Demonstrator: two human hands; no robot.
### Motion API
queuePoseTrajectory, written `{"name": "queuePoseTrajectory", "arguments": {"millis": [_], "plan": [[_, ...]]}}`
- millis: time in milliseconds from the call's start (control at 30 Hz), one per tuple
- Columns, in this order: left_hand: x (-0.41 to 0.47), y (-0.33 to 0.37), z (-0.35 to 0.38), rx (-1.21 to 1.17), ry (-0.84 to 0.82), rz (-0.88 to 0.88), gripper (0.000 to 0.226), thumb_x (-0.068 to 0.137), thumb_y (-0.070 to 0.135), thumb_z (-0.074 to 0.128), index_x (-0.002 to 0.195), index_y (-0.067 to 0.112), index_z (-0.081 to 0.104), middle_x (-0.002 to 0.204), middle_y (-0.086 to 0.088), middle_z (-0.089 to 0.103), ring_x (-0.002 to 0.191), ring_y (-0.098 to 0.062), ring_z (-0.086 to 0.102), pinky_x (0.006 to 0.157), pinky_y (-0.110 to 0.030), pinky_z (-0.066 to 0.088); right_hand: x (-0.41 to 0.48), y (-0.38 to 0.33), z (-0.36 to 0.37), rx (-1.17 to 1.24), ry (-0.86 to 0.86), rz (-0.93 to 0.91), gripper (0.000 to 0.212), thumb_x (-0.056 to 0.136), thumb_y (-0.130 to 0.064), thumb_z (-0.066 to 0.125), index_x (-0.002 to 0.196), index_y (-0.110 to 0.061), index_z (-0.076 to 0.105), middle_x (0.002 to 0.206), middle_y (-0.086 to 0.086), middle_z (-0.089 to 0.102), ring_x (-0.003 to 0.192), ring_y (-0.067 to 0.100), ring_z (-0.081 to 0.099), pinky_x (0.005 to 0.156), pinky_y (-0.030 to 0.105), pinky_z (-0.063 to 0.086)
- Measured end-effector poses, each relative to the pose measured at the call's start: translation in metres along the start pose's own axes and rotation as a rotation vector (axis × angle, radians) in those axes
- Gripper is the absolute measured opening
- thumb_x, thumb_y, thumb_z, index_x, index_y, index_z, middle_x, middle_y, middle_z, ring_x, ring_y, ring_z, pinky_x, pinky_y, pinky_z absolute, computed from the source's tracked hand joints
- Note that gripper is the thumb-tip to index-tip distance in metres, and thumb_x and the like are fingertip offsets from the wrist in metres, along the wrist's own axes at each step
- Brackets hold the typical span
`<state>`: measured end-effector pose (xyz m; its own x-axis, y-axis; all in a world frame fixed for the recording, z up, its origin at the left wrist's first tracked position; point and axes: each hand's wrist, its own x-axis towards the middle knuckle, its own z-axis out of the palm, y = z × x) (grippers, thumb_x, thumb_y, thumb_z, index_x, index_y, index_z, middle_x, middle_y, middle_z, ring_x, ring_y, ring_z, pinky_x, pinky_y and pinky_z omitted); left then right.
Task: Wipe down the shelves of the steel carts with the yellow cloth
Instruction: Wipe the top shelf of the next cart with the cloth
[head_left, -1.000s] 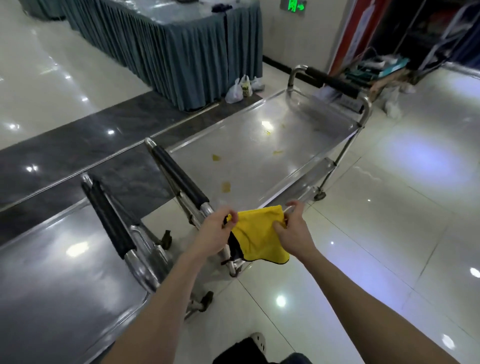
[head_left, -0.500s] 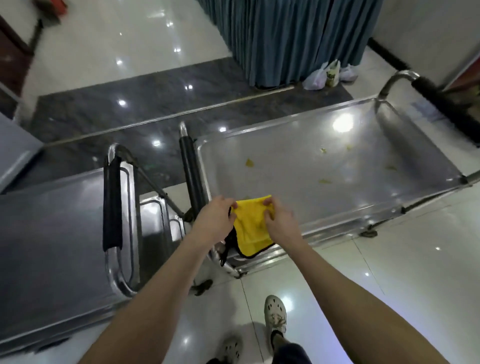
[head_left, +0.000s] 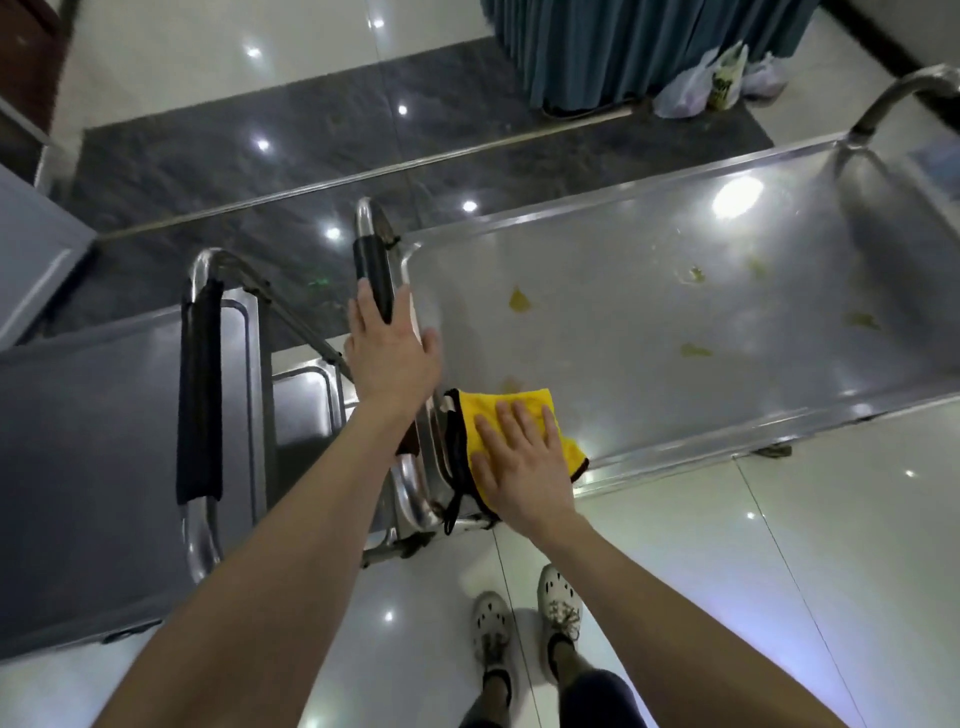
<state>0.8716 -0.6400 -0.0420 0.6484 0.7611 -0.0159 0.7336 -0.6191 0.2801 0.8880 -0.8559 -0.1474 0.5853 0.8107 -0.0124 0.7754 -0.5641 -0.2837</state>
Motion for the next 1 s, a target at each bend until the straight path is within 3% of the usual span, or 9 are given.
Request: {"name": "queuePoseTrajectory", "arguments": {"millis": [100, 233, 533, 767, 867, 1000], "plan": [[-0.001, -0.004, 0.007, -0.015, 0.019, 0.002, 0.061, 0.102, 0.027, 0.059, 0.159, 0.022, 0.04, 0.177, -0.013, 0.008, 0.16, -0.041, 0.023, 0.111, -0.057, 0.05, 0.006, -0.005, 0.016, -0.083, -0.082, 0.021, 0.062, 0.113, -0.057, 0.02, 0.169, -0.033, 0.03, 0.179, 0.008, 0.016, 0.167, 0.03, 0.005, 0.13, 0.065, 0.005], [-0.004, 0.0, 0.008, -0.006, 0.016, -0.016, 0.065, 0.096, 0.01, 0.06, 0.157, 0.022, 0.041, 0.178, -0.012, 0.008, 0.157, -0.04, 0.027, 0.102, -0.055, 0.054, 0.046, -0.02, 0.025, -0.088, -0.061, 0.048, 0.063, 0.11, -0.061, 0.021, 0.169, -0.038, 0.027, 0.18, 0.009, 0.012, 0.167, 0.031, 0.001, 0.127, 0.07, 0.004], [-0.006, 0.006, -0.002, -0.037, 0.008, -0.018, 0.066, 0.089, -0.004, 0.063, 0.15, 0.013, 0.043, 0.178, -0.015, 0.011, 0.156, -0.043, 0.029, 0.108, -0.052, 0.051, 0.033, -0.004, 0.024, -0.135, -0.003, 0.057, 0.065, 0.11, -0.067, 0.018, 0.17, -0.041, 0.018, 0.181, 0.003, 0.008, 0.167, 0.026, -0.003, 0.13, 0.063, 0.005], [-0.003, -0.001, 0.001, -0.059, 0.007, 0.007, 0.073, 0.084, -0.004, 0.066, 0.15, 0.013, 0.04, 0.177, -0.016, 0.012, 0.149, -0.047, 0.037, 0.112, -0.057, 0.05, 0.003, 0.079, -0.014, -0.129, -0.003, 0.21, 0.064, 0.111, -0.065, 0.022, 0.17, -0.041, 0.02, 0.181, -0.001, 0.007, 0.167, 0.022, -0.002, 0.131, 0.059, 0.005], [-0.005, -0.003, 0.001, -0.074, 0.017, 0.004, 0.078, 0.083, -0.006, 0.066, 0.153, 0.014, 0.037, 0.177, -0.015, 0.012, 0.15, -0.046, 0.036, 0.115, -0.058, 0.048, 0.02, 0.114, -0.028, -0.14, -0.021, 0.283, 0.065, 0.111, -0.065, 0.02, 0.171, -0.042, 0.015, 0.181, -0.002, 0.002, 0.167, 0.021, -0.006, 0.131, 0.058, 0.004], [-0.008, -0.001, 0.001, -0.085, 0.035, -0.025, 0.081, 0.085, -0.007, 0.064, 0.159, 0.013, 0.036, 0.178, -0.012, 0.009, 0.158, -0.042, 0.029, 0.122, -0.055, 0.042, 0.079, 0.146, -0.041, -0.113, 0.046, 0.36, 0.063, 0.109, -0.061, 0.031, 0.169, -0.039, 0.028, 0.18, 0.002, 0.015, 0.167, 0.024, 0.005, 0.131, 0.059, 0.004]]}}
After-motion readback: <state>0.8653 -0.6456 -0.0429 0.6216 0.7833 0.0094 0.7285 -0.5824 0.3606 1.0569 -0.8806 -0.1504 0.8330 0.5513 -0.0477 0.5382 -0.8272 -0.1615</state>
